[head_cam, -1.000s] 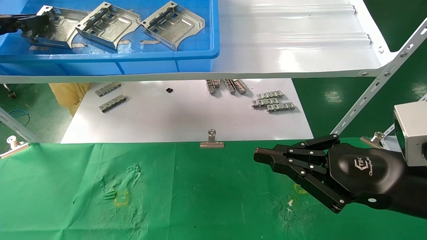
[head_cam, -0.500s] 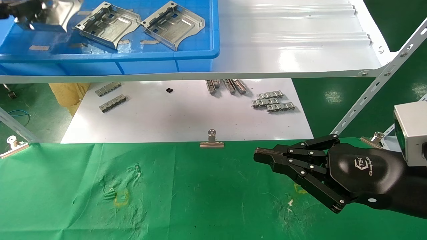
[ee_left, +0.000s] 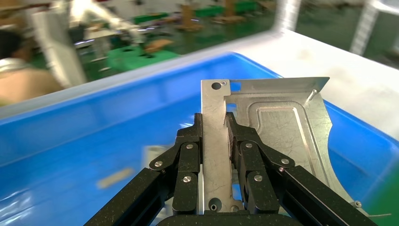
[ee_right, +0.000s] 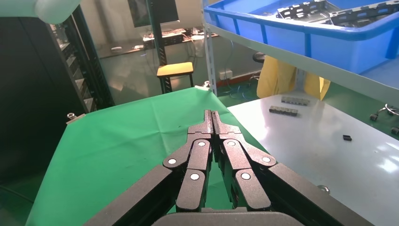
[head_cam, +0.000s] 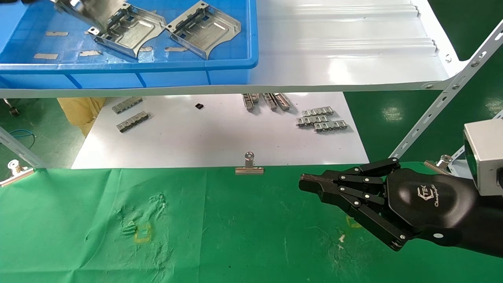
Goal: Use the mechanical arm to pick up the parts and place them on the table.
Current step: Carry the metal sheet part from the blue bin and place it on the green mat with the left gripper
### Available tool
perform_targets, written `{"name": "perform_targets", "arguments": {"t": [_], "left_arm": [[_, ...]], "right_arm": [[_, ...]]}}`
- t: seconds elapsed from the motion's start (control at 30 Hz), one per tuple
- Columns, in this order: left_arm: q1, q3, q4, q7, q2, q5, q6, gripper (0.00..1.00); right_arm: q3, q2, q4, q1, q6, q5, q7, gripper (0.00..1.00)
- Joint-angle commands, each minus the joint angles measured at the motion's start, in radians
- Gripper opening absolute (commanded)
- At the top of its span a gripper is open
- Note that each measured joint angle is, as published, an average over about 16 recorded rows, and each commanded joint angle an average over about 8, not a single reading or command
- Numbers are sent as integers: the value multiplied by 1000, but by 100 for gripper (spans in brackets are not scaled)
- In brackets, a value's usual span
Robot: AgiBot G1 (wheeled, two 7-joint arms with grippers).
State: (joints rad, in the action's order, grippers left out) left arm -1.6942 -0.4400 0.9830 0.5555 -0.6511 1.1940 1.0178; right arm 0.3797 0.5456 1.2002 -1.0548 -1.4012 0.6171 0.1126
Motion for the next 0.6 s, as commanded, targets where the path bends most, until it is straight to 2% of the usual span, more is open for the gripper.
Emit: {"name": "perform_targets", "arguments": {"t": [0.03, 0.4, 0.6], "left_arm": [[20, 17, 27, -50, 15, -48, 53, 0], [93, 52, 11, -401, 27, -215, 414, 0], [142, -10, 22, -586, 41, -215, 564, 0]], "right_arm": [[0, 0, 0, 0, 0, 0, 0, 0], [0, 0, 0, 0, 0, 0, 0, 0], [0, 0, 0, 0, 0, 0, 0, 0]]}}
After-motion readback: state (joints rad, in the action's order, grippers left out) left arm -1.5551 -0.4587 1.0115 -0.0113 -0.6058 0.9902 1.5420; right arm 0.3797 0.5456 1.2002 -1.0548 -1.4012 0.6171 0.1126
